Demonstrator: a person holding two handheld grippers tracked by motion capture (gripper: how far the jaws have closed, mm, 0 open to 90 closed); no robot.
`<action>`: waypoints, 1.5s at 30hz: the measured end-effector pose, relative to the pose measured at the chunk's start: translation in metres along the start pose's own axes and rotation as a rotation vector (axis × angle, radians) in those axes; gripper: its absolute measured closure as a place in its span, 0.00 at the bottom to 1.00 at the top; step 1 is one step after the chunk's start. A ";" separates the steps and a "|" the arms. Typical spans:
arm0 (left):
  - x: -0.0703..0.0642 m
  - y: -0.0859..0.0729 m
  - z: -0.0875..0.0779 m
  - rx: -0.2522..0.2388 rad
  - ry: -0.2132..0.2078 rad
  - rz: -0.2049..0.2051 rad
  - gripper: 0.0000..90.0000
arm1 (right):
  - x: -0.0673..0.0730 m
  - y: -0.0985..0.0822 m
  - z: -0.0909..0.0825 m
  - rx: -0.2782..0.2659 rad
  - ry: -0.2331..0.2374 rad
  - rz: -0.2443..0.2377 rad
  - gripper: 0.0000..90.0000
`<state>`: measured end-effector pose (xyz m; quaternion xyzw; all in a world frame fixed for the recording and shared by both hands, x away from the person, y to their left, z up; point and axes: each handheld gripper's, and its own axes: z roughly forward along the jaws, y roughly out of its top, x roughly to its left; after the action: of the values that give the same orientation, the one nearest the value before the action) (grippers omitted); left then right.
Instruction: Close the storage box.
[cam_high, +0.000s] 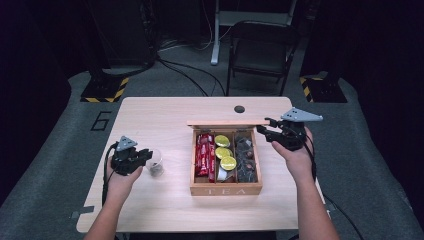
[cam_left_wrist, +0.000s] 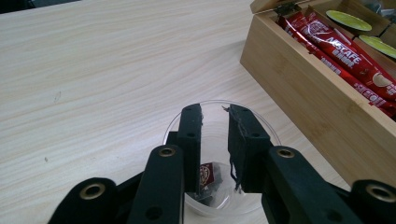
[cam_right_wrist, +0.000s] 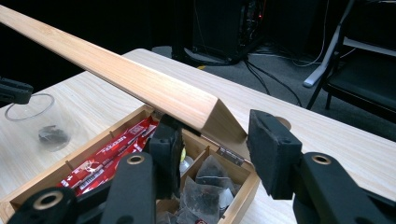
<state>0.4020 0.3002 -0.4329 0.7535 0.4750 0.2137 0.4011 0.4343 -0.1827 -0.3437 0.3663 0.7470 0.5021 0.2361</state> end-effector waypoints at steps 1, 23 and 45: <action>-0.001 0.000 0.000 -0.001 0.000 0.000 0.82 | 0.000 0.000 0.000 0.000 0.000 0.000 0.61; -0.020 0.023 -0.014 -0.063 -0.034 0.038 0.64 | 0.000 0.000 -0.001 0.005 0.003 -0.009 0.61; -0.065 0.074 -0.014 -0.100 -0.125 0.132 0.58 | 0.001 -0.001 -0.001 0.008 0.000 0.000 0.61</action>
<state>0.4027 0.2316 -0.3605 0.7740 0.3871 0.2159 0.4521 0.4322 -0.1825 -0.3445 0.3673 0.7490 0.4990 0.2348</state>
